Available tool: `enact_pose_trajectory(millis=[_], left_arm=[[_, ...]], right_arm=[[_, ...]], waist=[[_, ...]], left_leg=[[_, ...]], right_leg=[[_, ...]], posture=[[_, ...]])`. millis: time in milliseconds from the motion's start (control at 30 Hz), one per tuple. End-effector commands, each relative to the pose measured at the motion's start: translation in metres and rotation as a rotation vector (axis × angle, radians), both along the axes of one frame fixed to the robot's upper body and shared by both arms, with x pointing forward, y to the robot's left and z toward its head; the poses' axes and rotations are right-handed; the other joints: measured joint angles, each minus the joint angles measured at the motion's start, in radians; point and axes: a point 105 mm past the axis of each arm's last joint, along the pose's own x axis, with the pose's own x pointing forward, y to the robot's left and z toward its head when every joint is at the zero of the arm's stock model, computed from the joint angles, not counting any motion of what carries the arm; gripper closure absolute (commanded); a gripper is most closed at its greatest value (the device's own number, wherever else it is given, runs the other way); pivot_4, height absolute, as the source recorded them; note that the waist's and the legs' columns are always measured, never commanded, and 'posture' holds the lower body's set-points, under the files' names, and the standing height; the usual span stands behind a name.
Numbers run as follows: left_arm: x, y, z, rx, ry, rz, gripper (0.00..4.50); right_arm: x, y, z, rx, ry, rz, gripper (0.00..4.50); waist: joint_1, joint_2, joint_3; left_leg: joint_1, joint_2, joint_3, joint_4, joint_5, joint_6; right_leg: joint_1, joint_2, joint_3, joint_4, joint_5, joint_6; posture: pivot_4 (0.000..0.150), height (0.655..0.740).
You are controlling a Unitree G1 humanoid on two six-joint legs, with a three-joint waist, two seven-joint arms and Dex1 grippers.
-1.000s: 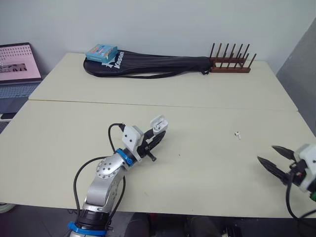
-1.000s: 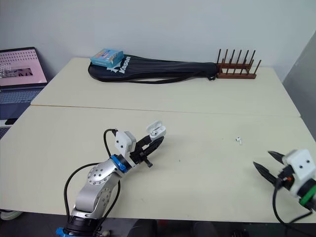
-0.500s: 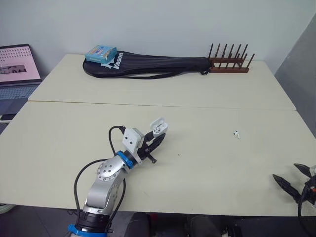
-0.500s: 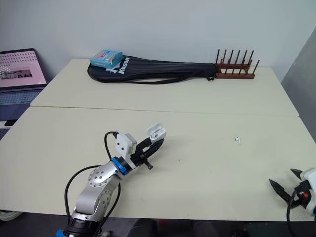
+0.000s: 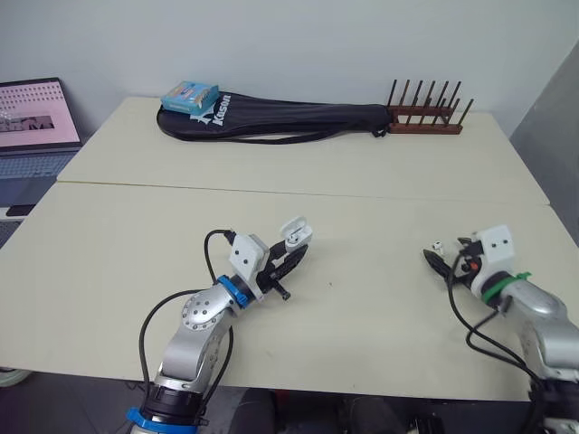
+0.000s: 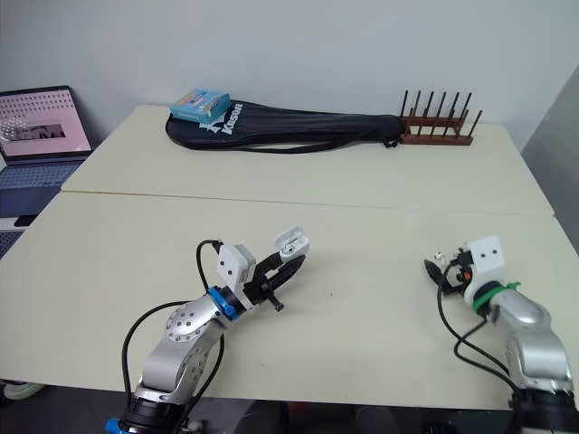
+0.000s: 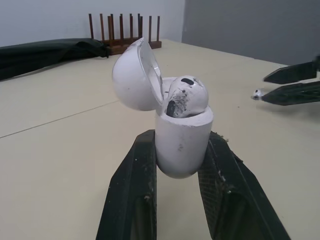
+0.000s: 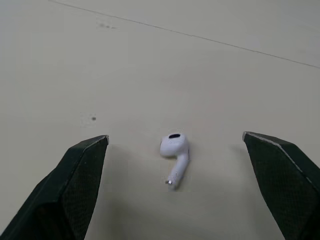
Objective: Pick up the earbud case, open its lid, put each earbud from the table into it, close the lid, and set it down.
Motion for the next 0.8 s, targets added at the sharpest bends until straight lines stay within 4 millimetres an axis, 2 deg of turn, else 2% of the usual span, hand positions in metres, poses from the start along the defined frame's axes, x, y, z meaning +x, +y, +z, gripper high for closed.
enact_pose_trajectory(millis=[33,67,167,333,500,633,733,800], left_arm=[[-0.003,-0.004,0.014,-0.012,-0.057,-0.013,3.75],[-0.003,-0.004,0.014,-0.012,-0.057,-0.013,3.75],[-0.004,-0.002,0.014,-0.01,-0.06,-0.003,3.75],[-0.005,0.0,0.012,-0.006,-0.058,0.002,3.75],[-0.005,-0.001,0.012,-0.003,-0.056,-0.002,3.75],[-0.006,-0.002,0.01,-0.001,-0.053,-0.007,3.75],[-0.009,-0.003,0.008,-0.002,-0.044,-0.007,3.75],[-0.012,-0.003,0.006,-0.004,-0.036,-0.007,3.75]], right_arm=[[0.008,-0.008,0.0,-0.007,-0.007,-0.043,0.0],[0.01,-0.009,-0.002,-0.002,0.002,-0.05,0.0],[0.006,-0.009,-0.012,-0.012,0.043,-0.052,0.59],[-0.007,-0.002,-0.023,-0.012,0.091,-0.016,2.35],[-0.011,0.006,-0.018,-0.07,0.071,0.064,4.09],[-0.023,0.017,-0.007,-0.178,0.053,0.265,4.11],[-0.043,0.027,0.004,-0.271,0.067,0.515,4.11],[-0.053,0.027,0.009,-0.294,0.104,0.631,4.11]], waist=[[-0.001,0.0,0.0],[-0.003,0.0,0.0],[-0.004,0.0,0.0],[0.0,0.0,0.0],[0.002,0.0,0.0],[0.001,0.0,0.0],[-0.001,0.0,0.0],[-0.004,-0.001,0.0]], left_leg=[[0.0,0.0,0.0,0.0,0.0,0.0],[0.0,0.0,0.0,0.0,0.0,0.0],[0.001,0.0,0.0,0.0,0.0,0.0],[0.001,0.0,-0.001,0.001,0.0,0.0],[0.001,0.0,-0.001,0.001,0.0,0.0],[0.001,0.0,-0.001,0.001,0.0,0.0],[0.001,0.0,0.0,0.001,0.0,0.0],[0.001,0.0,0.0,0.0,0.0,0.0]], right_leg=[[0.0,0.0,0.0,0.0,0.0,0.0],[0.0,0.0,0.0,0.0,0.0,0.0],[0.0,0.0,0.0,0.001,0.0,0.0],[0.001,0.0,0.0,0.001,0.0,0.0],[0.001,0.0,0.0,0.001,0.0,0.0],[0.001,0.0,0.0,0.0,0.0,0.0],[0.001,0.0,0.0,0.0,0.0,0.0],[0.001,0.0,0.0,0.0,0.0,0.0]], posture=[[0.15,0.6925],[0.15,0.6925],[0.15,0.6925],[0.15,0.6925],[0.15,0.6925],[0.15,0.6925],[0.15,0.6925],[0.15,0.6925]])
